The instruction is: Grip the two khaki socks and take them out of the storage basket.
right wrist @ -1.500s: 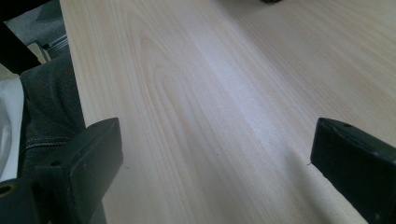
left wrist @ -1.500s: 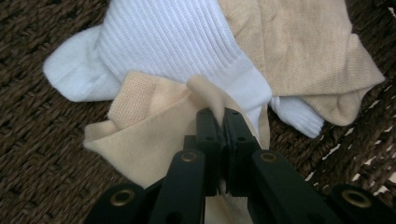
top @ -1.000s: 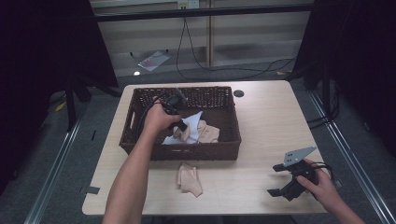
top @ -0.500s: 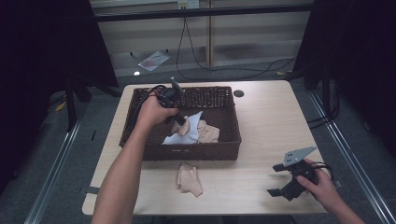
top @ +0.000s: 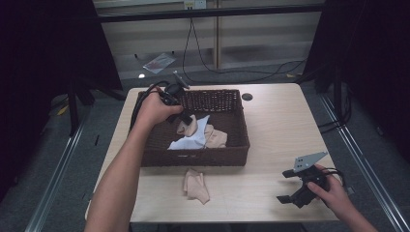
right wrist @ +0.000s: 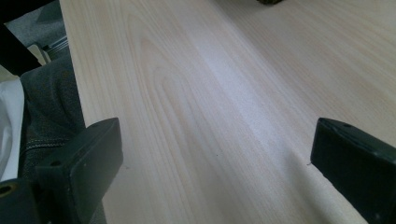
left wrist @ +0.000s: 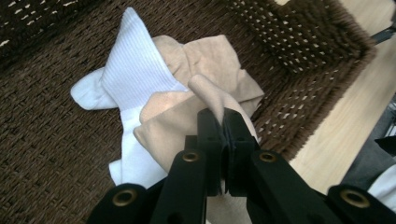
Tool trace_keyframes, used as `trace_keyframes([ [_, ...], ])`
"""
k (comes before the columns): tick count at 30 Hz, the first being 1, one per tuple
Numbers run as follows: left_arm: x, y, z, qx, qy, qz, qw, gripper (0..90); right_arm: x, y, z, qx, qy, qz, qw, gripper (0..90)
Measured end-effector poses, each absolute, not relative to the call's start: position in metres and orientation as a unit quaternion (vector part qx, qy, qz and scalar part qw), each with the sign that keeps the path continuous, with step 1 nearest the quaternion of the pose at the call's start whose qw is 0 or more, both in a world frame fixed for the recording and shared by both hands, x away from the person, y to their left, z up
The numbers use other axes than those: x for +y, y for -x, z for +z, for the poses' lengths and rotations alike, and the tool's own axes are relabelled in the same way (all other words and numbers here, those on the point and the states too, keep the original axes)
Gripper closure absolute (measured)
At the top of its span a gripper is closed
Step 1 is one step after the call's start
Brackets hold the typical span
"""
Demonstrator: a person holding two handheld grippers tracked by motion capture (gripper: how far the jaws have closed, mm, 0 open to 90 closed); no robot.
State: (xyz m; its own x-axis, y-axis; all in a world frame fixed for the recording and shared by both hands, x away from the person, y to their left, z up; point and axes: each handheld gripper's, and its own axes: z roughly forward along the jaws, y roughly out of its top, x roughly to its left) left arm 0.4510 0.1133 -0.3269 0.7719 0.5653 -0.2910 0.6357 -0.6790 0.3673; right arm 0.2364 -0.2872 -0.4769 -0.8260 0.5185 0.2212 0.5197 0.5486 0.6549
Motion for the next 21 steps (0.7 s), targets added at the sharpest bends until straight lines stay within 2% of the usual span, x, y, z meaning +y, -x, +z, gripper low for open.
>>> trace_keyframes([
  [21, 0.118, -0.424, -0.280, 0.310, -0.915, -0.085, 0.244, 87.4, -0.286, -0.236, -0.477, -0.881, 0.295, -0.370, 0.001, 2.3],
])
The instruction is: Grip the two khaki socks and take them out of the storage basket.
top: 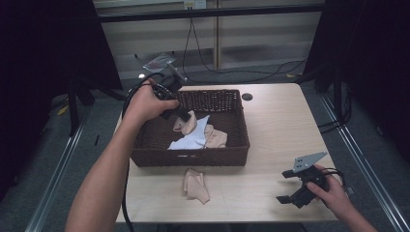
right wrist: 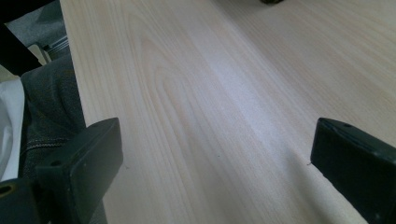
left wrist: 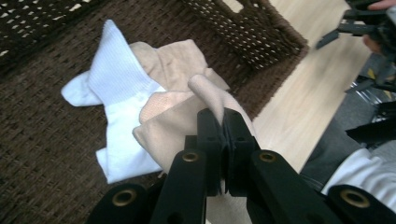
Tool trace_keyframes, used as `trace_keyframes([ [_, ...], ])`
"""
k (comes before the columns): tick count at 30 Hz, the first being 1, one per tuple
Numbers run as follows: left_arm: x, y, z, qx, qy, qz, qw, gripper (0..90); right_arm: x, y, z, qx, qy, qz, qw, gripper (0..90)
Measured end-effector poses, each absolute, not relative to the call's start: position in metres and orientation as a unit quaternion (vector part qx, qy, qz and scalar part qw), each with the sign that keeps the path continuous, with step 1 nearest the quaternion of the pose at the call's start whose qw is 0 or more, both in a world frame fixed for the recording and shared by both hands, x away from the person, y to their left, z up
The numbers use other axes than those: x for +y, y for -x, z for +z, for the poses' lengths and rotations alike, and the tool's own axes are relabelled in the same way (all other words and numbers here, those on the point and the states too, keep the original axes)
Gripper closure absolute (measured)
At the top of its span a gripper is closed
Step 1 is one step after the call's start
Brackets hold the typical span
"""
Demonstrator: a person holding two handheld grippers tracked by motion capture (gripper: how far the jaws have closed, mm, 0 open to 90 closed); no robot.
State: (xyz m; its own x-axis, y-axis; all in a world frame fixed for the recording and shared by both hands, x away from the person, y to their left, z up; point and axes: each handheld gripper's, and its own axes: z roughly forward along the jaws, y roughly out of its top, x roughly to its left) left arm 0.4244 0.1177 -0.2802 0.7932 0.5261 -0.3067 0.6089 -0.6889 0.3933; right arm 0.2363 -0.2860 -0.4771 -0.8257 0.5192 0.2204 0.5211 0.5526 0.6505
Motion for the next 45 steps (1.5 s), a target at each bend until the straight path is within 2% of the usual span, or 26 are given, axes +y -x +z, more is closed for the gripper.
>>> trace_keyframes([
  [22, 0.107, -0.394, -0.264, 0.255, -0.928, -0.100, 0.251, 87.3, -0.286, -0.236, -0.477, -0.881, 0.296, -0.370, 0.000, 2.3],
  [40, 0.083, -0.343, -0.280, 0.172, -0.940, -0.123, 0.268, 86.6, -0.285, -0.236, -0.476, -0.881, 0.295, -0.370, 0.002, 2.3],
  [41, 0.081, -0.342, -0.283, 0.169, -0.939, -0.128, 0.270, 85.2, -0.285, -0.236, -0.476, -0.880, 0.294, -0.372, 0.002, 2.3],
  [42, 0.081, -0.341, -0.285, 0.174, -0.936, -0.127, 0.278, 79.7, -0.285, -0.236, -0.476, -0.880, 0.295, -0.373, 0.003, 2.3],
  [44, 0.082, -0.342, -0.289, 0.173, -0.934, -0.133, 0.282, 61.8, -0.285, -0.236, -0.476, -0.880, 0.295, -0.372, 0.003, 2.3],
  [45, 0.082, -0.342, -0.291, 0.170, -0.933, -0.132, 0.287, 55.6, -0.285, -0.236, -0.476, -0.880, 0.294, -0.372, 0.002, 2.3],
])
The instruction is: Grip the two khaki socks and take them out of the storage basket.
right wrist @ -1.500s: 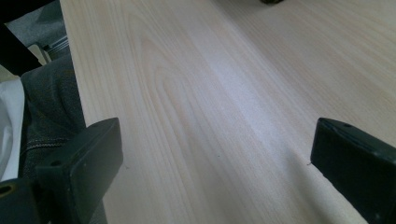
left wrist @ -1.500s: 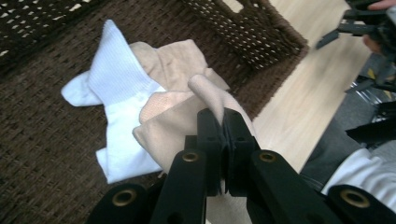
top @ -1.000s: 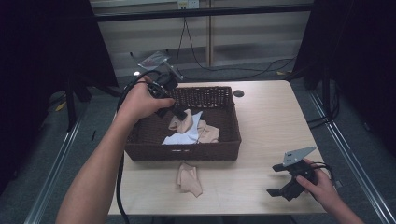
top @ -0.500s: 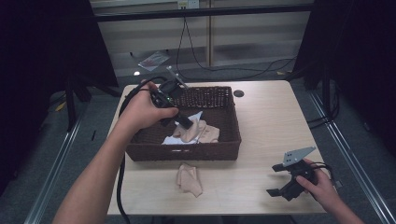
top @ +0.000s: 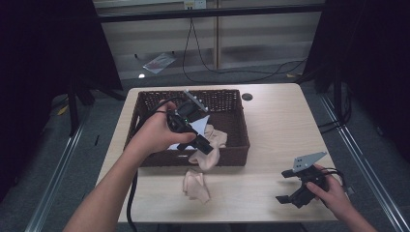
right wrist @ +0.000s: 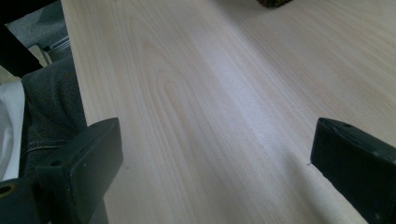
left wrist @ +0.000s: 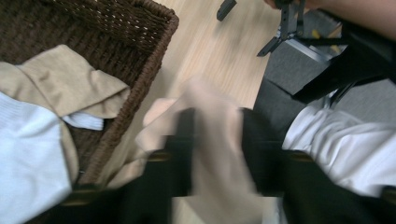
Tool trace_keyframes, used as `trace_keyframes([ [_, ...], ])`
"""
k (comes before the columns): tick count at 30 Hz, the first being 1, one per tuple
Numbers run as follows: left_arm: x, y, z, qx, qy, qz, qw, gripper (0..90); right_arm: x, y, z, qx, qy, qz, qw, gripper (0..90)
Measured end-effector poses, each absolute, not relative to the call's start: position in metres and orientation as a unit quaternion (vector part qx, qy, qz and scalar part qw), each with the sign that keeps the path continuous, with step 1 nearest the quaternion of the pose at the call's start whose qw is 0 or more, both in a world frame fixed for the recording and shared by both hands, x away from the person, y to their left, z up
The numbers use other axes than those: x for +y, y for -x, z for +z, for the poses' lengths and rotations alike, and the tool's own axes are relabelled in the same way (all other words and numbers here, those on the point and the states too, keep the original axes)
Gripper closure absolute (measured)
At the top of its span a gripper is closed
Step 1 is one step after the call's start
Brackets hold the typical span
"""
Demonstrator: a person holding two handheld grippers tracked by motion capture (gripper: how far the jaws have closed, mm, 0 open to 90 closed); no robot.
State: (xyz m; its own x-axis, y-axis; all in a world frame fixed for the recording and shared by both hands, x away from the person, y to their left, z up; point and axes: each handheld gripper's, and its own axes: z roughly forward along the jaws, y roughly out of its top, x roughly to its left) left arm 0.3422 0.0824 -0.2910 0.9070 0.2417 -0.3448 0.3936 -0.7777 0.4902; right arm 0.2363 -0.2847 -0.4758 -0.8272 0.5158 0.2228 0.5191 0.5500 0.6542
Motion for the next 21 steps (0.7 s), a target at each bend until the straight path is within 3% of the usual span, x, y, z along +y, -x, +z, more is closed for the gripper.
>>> trace_keyframes([
  [2, 0.084, -0.342, -0.296, 0.176, -0.933, -0.127, 0.287, 42.5, -0.285, -0.236, -0.476, -0.881, 0.295, -0.370, 0.002, 2.3],
  [5, 0.088, -0.343, -0.303, 0.170, -0.937, -0.124, 0.279, 34.3, -0.284, -0.236, -0.476, -0.881, 0.295, -0.371, 0.004, 2.3],
  [14, 0.098, -0.335, -0.323, 0.170, -0.939, -0.096, 0.283, 18.0, -0.284, -0.236, -0.475, -0.880, 0.295, -0.373, 0.003, 2.3],
  [21, 0.105, -0.329, -0.339, 0.158, -0.946, -0.082, 0.272, 13.1, -0.284, -0.236, -0.475, -0.880, 0.294, -0.372, 0.003, 2.3],
])
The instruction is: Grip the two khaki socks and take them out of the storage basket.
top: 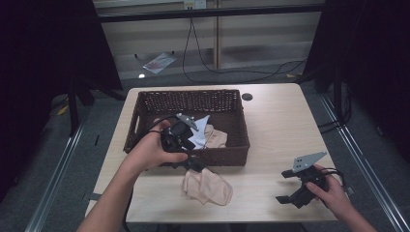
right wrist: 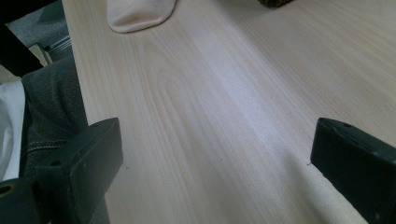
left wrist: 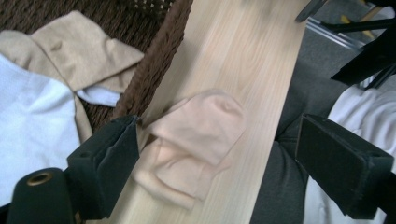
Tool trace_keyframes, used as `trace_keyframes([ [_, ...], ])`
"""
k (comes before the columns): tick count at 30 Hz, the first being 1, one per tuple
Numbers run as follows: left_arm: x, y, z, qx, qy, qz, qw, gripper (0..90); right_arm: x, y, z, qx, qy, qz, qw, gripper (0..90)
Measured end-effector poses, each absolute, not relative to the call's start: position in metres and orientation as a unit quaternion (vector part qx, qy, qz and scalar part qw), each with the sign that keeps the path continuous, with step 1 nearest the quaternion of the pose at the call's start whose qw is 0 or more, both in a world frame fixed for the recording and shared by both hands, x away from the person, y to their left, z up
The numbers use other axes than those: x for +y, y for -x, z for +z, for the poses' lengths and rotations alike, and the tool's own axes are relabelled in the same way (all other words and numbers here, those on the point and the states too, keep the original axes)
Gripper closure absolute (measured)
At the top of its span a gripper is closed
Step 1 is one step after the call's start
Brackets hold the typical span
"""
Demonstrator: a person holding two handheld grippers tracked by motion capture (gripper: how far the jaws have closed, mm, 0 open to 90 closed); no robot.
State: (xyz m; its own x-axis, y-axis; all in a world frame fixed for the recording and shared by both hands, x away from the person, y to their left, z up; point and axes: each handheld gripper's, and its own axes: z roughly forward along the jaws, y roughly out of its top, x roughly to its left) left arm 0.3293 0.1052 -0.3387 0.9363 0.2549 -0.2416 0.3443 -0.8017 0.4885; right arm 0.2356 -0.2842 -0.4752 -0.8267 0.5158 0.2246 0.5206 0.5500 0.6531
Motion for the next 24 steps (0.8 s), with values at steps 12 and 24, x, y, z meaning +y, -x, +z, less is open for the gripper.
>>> trace_keyframes([
  [12, 0.113, -0.317, -0.367, 0.160, -0.944, -0.078, 0.276, 12.1, -0.284, -0.235, -0.475, -0.880, 0.294, -0.373, 0.003, 2.3],
  [24, 0.115, -0.300, -0.400, 0.147, -0.948, -0.071, 0.272, 9.9, -0.283, -0.236, -0.476, -0.881, 0.293, -0.371, 0.001, 2.3],
])
